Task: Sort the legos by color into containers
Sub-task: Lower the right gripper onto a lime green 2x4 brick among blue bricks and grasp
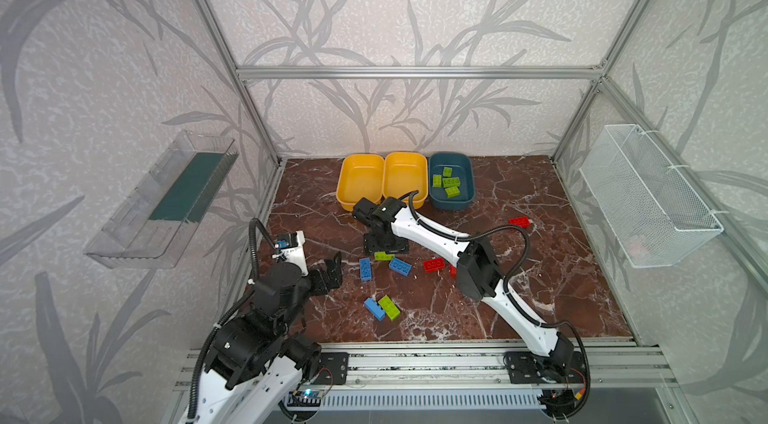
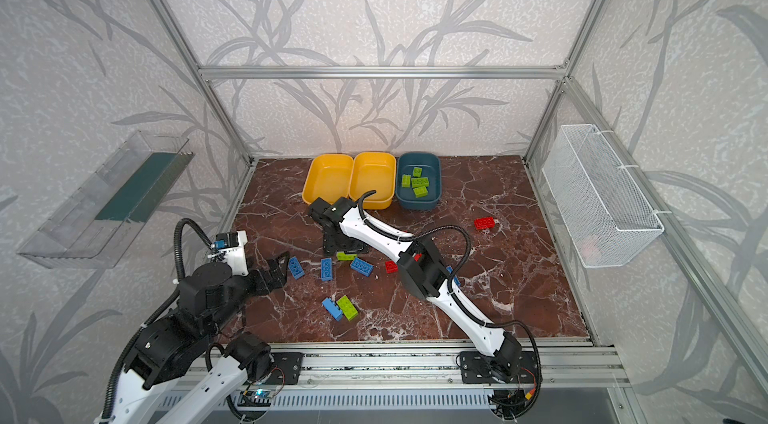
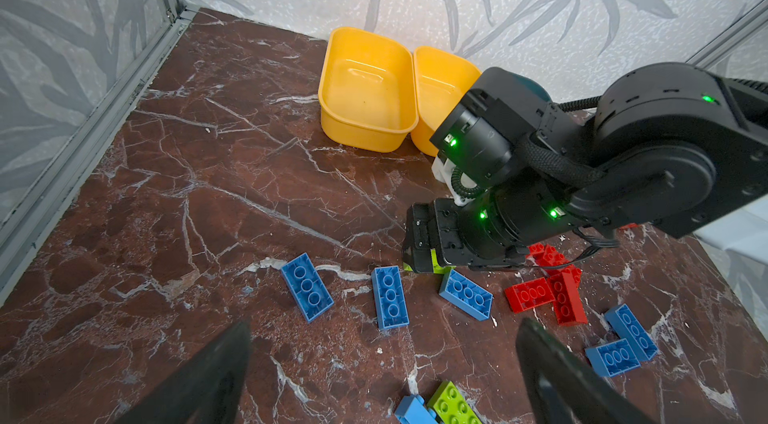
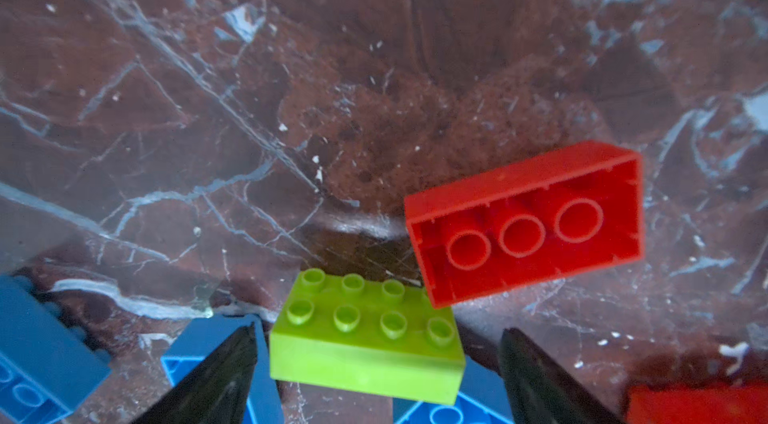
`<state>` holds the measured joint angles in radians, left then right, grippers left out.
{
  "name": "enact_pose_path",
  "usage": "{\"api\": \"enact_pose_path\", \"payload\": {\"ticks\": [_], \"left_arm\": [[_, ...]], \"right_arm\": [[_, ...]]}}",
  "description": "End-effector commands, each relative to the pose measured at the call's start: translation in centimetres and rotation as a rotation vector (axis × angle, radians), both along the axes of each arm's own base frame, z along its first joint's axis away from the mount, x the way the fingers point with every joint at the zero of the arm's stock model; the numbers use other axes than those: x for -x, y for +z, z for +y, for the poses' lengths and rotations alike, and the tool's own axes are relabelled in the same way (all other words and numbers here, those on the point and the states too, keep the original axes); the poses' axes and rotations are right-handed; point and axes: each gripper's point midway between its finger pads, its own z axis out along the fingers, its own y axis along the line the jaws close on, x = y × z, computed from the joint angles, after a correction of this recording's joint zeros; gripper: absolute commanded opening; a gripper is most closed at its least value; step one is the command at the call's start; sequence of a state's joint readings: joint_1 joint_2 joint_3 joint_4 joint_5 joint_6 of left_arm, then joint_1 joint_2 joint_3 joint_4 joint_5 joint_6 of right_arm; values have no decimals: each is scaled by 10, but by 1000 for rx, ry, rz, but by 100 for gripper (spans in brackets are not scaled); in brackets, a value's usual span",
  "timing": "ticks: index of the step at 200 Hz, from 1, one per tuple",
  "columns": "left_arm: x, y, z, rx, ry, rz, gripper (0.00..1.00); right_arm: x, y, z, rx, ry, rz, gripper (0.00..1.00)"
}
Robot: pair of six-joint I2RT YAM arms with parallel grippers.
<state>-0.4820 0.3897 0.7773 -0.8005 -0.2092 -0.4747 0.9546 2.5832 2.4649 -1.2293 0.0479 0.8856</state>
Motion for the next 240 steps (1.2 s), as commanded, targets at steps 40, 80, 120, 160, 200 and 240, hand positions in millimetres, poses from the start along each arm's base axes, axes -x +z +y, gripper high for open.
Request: {"api": "enact_pose_path", "payload": {"ticks": [40, 80, 120, 160, 200, 240], "left_arm": [[-1, 6, 4, -35, 7, -17, 99], [-4, 7, 3, -38, 6, -18, 99], [-8, 9, 0, -41, 0, -19, 99], [-17, 6, -7, -51, -12, 2, 99], [-31, 7, -18, -53, -37, 2, 99], [-49, 11, -32, -52, -71, -9, 99]], "right_arm": [[8, -17, -6, 49, -24, 22, 87], [4, -24, -2, 36, -12, 22, 79], [0, -29, -1, 23, -9, 27, 74], [-1, -28, -5, 32, 10, 25, 62], [-8, 0, -12, 38, 43, -21, 55], [-12, 39, -39, 70, 38, -52, 51]]}}
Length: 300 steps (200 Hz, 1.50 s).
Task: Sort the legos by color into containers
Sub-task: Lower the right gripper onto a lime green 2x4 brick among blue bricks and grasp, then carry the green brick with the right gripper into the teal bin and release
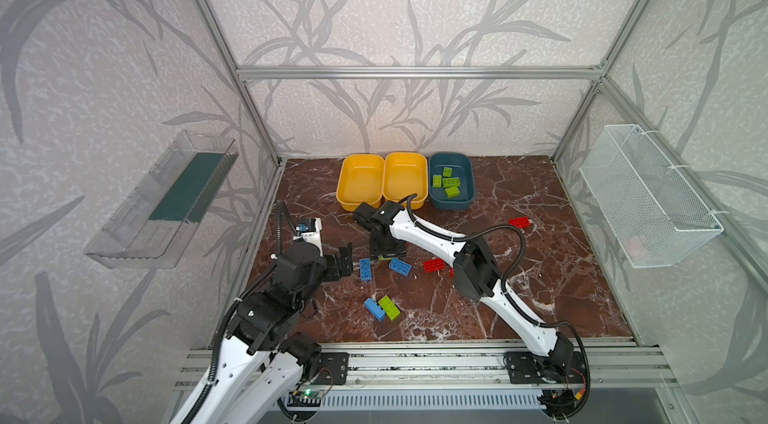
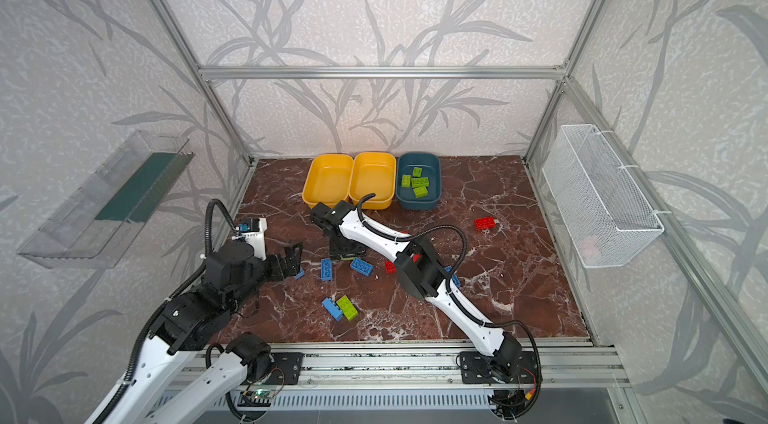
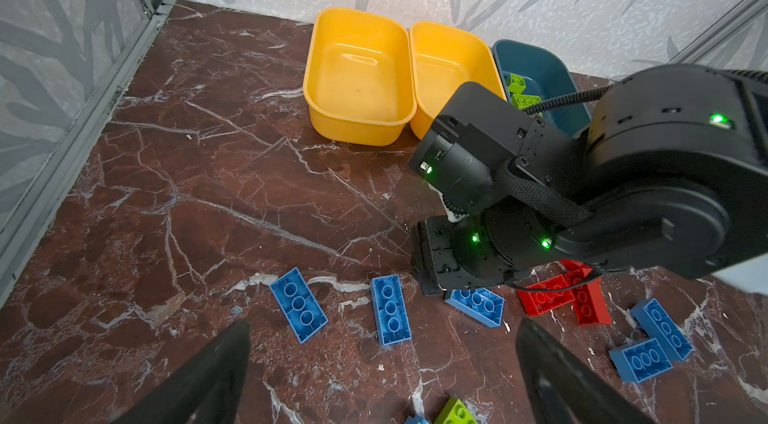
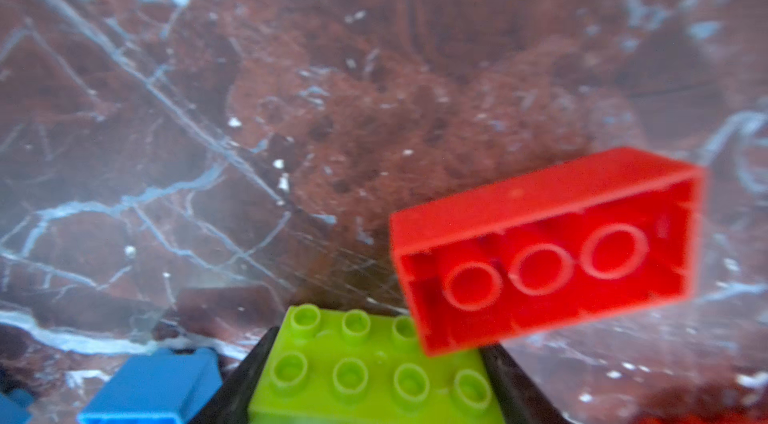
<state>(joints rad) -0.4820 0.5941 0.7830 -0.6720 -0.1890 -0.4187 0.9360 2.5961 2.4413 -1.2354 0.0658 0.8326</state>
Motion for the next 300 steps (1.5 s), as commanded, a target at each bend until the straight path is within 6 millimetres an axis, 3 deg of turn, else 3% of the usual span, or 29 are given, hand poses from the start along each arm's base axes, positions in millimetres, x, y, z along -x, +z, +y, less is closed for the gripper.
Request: {"api": "enact_pose_path", "payload": {"ticks": [1, 34, 88, 117, 143, 176, 185, 196, 210, 248, 273, 300], "left_arm": [[-13, 23, -10, 23, -29, -67, 99], [-27, 27, -24, 41, -63, -81, 99], [-53, 23, -47, 71, -96, -43, 99], [-68, 21, -64, 99, -126, -6, 99], [-83, 23, -80, 104, -165, 36, 99], [-99, 30, -94, 114, -181, 72, 99], [-102, 33, -97, 121, -185, 74, 99], [-103, 36, -97, 125, -182, 79, 99], [-103, 36, -95, 126, -164, 86, 99], [-91, 32, -84, 145, -123, 88, 99], [-74, 25, -73, 143, -104, 106, 99], [-50, 16, -58, 153, -82, 112, 99]], "right_arm": [[-7, 54, -25, 17, 8, -62, 51], [-28, 89, -55, -4, -23, -136, 51], [-113, 117, -138, -37, -166, -229, 51], [-165, 118, -175, -52, -231, -275, 51], [-202, 98, -199, -39, -280, -293, 51], [-246, 70, -204, -80, -285, -366, 53], [-256, 66, -204, -92, -273, -390, 57], [-265, 68, -203, -122, -267, -413, 73], [-272, 76, -202, -158, -261, -433, 88], [-265, 108, -193, -223, -212, -443, 92], [-238, 131, -184, -235, -164, -402, 92], [-191, 148, -164, -229, -73, -343, 91]]}}
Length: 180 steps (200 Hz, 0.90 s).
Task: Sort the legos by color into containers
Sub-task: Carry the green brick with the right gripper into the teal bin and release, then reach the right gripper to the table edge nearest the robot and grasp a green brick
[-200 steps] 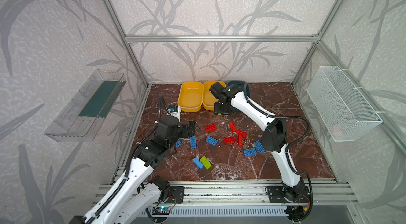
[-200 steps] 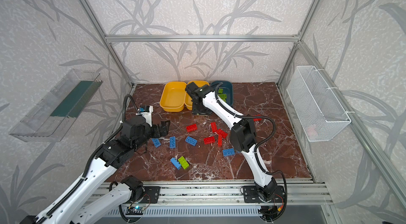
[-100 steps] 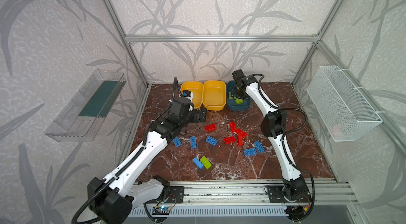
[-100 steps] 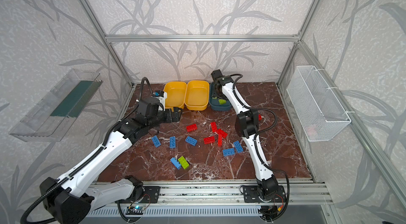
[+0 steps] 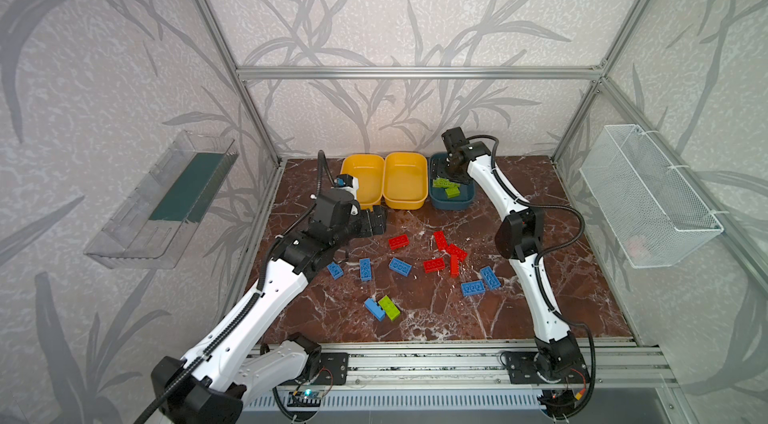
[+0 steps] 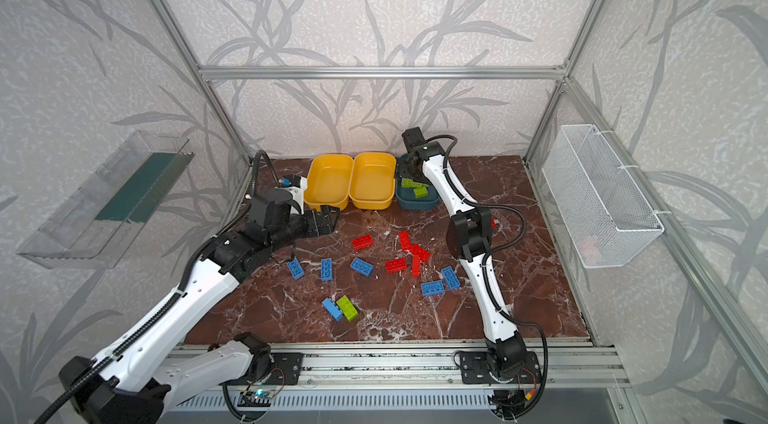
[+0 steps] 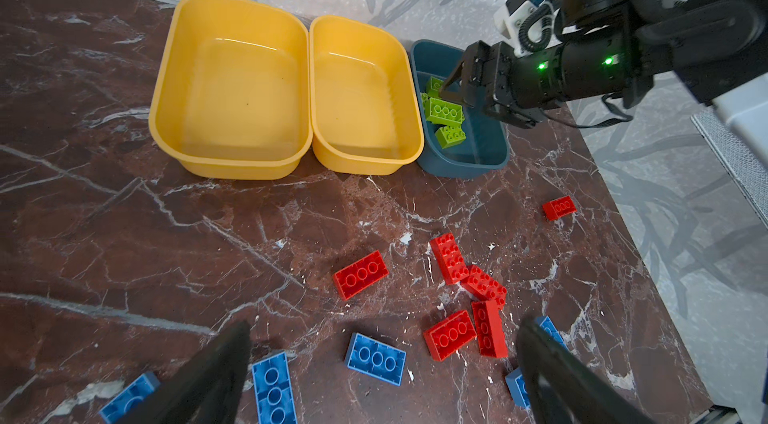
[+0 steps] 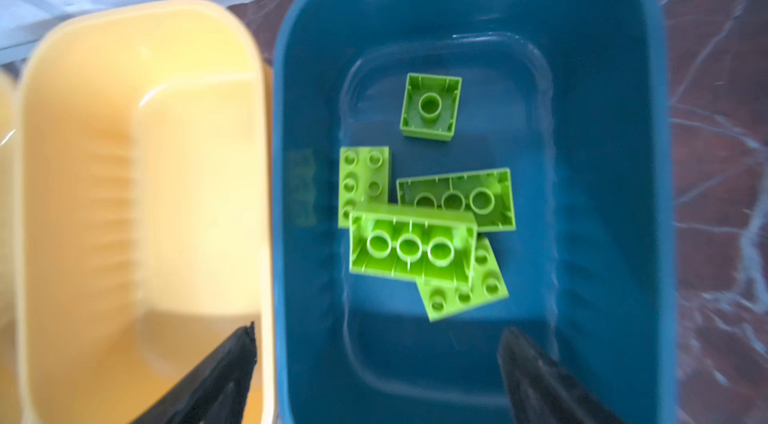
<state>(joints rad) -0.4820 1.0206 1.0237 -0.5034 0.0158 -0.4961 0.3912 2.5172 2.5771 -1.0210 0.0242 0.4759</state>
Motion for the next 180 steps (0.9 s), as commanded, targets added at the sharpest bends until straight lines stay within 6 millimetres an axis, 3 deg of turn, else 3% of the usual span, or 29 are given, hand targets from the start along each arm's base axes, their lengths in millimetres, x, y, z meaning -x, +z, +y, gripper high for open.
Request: {"api": "enact_pose_path", "payload": {"ticks": [1, 43, 77, 113, 146, 180], "left_arm": [[23, -12, 19, -4, 47, 32, 99], [63, -26, 46, 22, 105, 46, 99], [91, -37, 62, 34, 153, 119, 99], [114, -53, 73, 54, 197, 195, 98], [129, -63, 77, 98, 208, 222, 98], [137, -75, 81, 132, 240, 243, 98]], "right_arm": [[48, 46, 26, -13, 120, 10, 91], [149, 44, 76, 0, 323, 57, 83], [243, 13, 98, -72, 415, 152, 70], [334, -19, 117, -46, 545, 227, 65], [394, -38, 138, -31, 658, 228, 64], [426, -48, 154, -3, 755, 196, 64]]}}
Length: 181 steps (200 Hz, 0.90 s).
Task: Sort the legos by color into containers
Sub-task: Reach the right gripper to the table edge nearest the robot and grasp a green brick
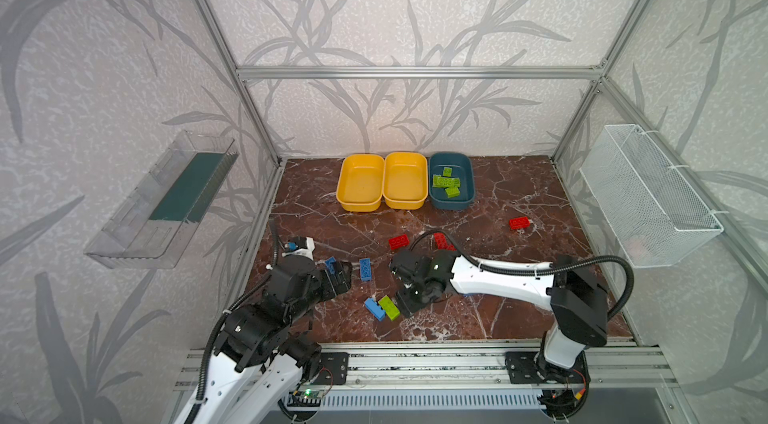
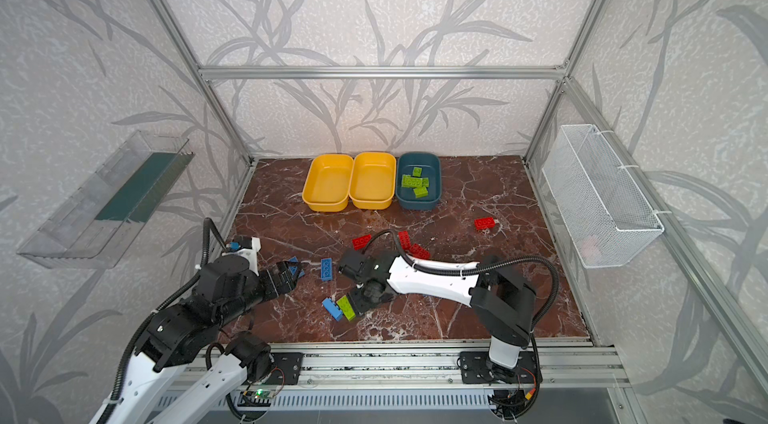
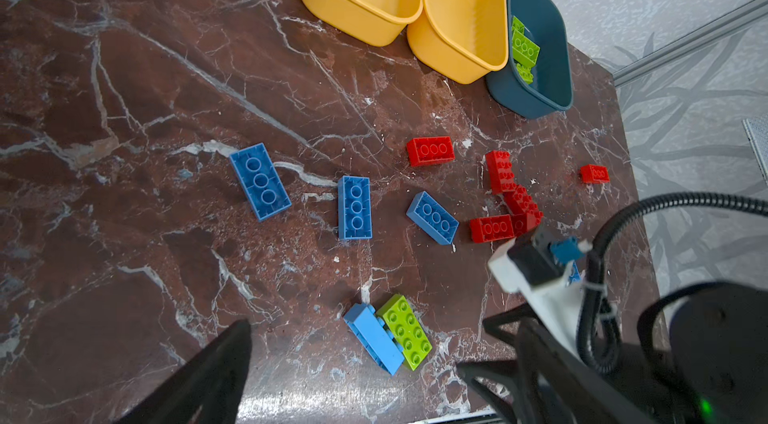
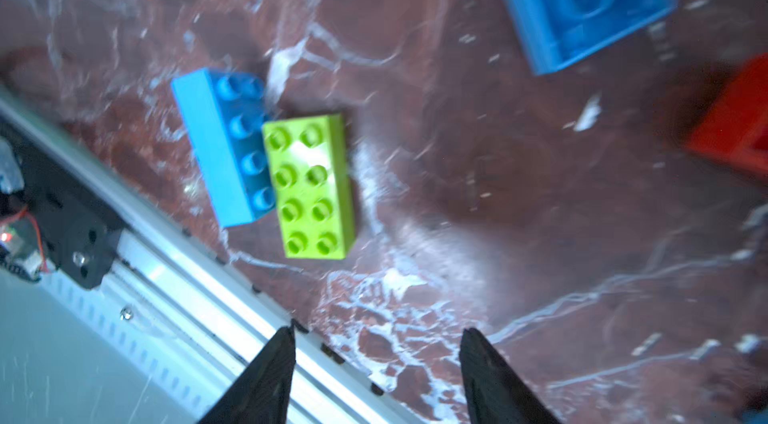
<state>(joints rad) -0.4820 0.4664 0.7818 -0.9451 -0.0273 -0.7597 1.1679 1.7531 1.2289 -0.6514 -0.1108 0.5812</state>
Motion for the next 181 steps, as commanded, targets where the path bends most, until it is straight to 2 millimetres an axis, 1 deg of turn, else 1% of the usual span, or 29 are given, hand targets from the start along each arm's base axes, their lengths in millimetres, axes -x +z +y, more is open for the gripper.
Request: {"api": "enact_pose_path", "payload": {"ticks": [1, 5, 8, 21, 42, 89, 122, 130, 153, 166, 181], "left_arm": [[9, -16, 6, 22, 48, 62, 98], [10, -19, 6, 22, 52, 70, 98], [12, -16, 7, 35, 53, 52, 98], [14, -19, 10, 41, 75, 62, 98], [16, -21, 14, 44, 101, 69, 98], [19, -19, 21, 49, 140, 56, 98], [18, -22, 22, 44, 153, 67, 98], [18, -23, 22, 46, 156, 70, 98], [16, -26, 21, 58, 166, 74, 98], [14, -24, 22, 57, 170, 64, 98], [12, -21, 23, 49, 177, 52, 99]], "right_arm": [[5, 12, 18, -68, 22, -62, 64], [9, 10, 20, -67, 38, -66, 64], [11, 9, 22, -65, 49, -69, 64], [20, 2, 28, -52, 83, -72, 64], [24, -11, 31, -22, 100, -77, 63], [16, -30, 32, 33, 114, -107, 63], [10, -41, 35, 69, 117, -112, 62], [7, -43, 33, 94, 94, -106, 61], [1, -49, 33, 119, 100, -108, 59], [-2, -50, 34, 114, 99, -106, 58], [-7, -51, 34, 115, 88, -102, 54]]}}
